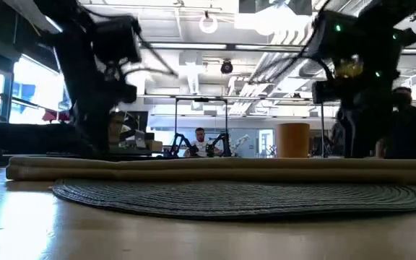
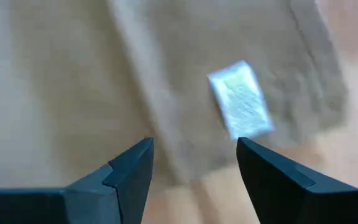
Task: Set table place
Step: Fold the brown napkin
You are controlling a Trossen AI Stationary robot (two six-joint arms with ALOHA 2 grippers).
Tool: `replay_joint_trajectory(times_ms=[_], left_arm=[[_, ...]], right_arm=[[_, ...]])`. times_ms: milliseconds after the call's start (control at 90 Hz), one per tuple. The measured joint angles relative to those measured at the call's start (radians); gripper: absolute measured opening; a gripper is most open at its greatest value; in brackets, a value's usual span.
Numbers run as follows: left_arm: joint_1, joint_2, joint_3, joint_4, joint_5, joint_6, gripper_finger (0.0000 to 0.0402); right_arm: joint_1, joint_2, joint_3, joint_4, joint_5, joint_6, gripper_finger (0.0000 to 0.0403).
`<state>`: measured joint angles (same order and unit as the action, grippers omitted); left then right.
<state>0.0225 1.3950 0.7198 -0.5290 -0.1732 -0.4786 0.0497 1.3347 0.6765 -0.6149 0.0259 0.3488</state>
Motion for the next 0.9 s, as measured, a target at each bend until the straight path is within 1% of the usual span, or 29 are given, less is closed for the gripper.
replay_joint_trajectory(times_ms=[78,156,211,267,344,389,433,511,589,733,900], left_arm=[[-0.055,-0.039,0.014,0.032,0.083,0.0,0.0119],[-0.126,-0.058,0.012,0.059,0.185,-0.015,0.0119],[-0.186,-0.056,0.002,0.057,0.215,-0.043,0.0119],[-0.247,-0.046,-0.014,0.068,0.208,-0.071,0.0119],[-0.318,-0.027,-0.036,0.076,0.158,-0.093,0.0119],[-0.343,-0.01,-0.04,0.065,0.133,-0.108,0.0119],[-0.36,0.007,-0.042,0.069,0.116,-0.114,0.0119],[-0.378,0.031,-0.048,0.07,0.111,-0.125,0.0119],[-0.389,0.055,-0.057,0.072,0.112,-0.144,0.0119],[-0.406,0.082,-0.083,0.086,0.112,-0.176,0.0119],[-0.423,0.081,-0.091,0.081,0.123,-0.191,0.0119]], right_arm=[[0.045,-0.003,0.031,0.038,-0.038,0.02,0.0212],[0.113,0.001,0.027,0.095,-0.068,0.036,0.0212],[0.174,0.009,0.008,0.167,-0.076,0.044,0.0212],[0.233,0.01,-0.017,0.198,-0.05,0.057,0.0212],[0.298,0.017,-0.036,0.205,0.047,0.095,0.0212],[0.325,0.017,-0.046,0.193,0.092,0.124,0.0212],[0.343,0.016,-0.057,0.193,0.11,0.15,0.0212],[0.368,0.016,-0.08,0.19,0.11,0.197,0.0212],[0.39,0.017,-0.105,0.163,0.092,0.237,0.0212],[0.421,0.017,-0.149,0.17,0.064,0.3,0.0212],[0.44,0.014,-0.163,0.154,0.044,0.322,0.0212]])
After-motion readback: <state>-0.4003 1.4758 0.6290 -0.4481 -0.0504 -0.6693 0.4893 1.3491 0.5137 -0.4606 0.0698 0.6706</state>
